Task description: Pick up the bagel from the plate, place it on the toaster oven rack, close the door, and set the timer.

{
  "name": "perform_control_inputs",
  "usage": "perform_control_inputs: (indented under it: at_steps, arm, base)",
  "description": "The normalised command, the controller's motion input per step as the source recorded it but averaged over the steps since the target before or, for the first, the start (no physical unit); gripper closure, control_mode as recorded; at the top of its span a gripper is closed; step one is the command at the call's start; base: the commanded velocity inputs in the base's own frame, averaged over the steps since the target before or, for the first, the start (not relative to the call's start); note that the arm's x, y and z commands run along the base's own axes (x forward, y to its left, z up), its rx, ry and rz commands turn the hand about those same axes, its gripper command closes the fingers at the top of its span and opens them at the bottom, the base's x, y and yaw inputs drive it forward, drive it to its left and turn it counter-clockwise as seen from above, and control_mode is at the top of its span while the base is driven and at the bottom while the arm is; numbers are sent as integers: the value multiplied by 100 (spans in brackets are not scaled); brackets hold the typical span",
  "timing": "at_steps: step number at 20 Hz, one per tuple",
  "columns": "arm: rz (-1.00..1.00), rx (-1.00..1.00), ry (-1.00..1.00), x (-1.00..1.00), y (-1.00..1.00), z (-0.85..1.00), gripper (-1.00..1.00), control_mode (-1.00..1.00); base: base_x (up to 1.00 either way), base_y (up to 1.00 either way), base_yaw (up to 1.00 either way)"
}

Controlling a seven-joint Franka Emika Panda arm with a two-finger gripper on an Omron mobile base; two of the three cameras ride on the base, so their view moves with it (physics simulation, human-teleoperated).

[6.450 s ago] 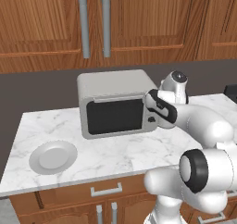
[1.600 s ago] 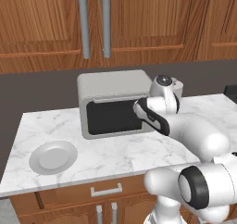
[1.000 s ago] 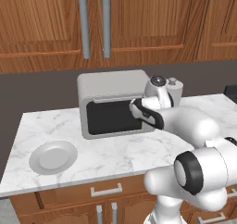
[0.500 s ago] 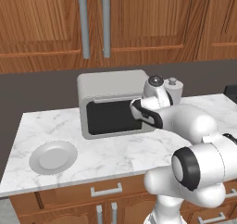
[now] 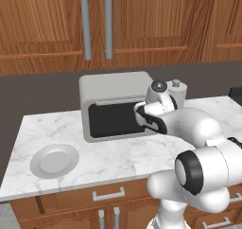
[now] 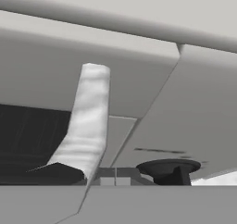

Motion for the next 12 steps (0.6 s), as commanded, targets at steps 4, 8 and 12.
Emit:
perform_control_inputs:
  at_steps: [4,8,12]
  arm:
    - [0,0,0,8,-46,0,100,-100]
    - [0,0,0,0,-54,1,100,-100]
    - [-2,0,0,-1,-74,7,100,-100]
  base:
    - [0,0,0]
    - [0,0,0]
    - [0,0,0]
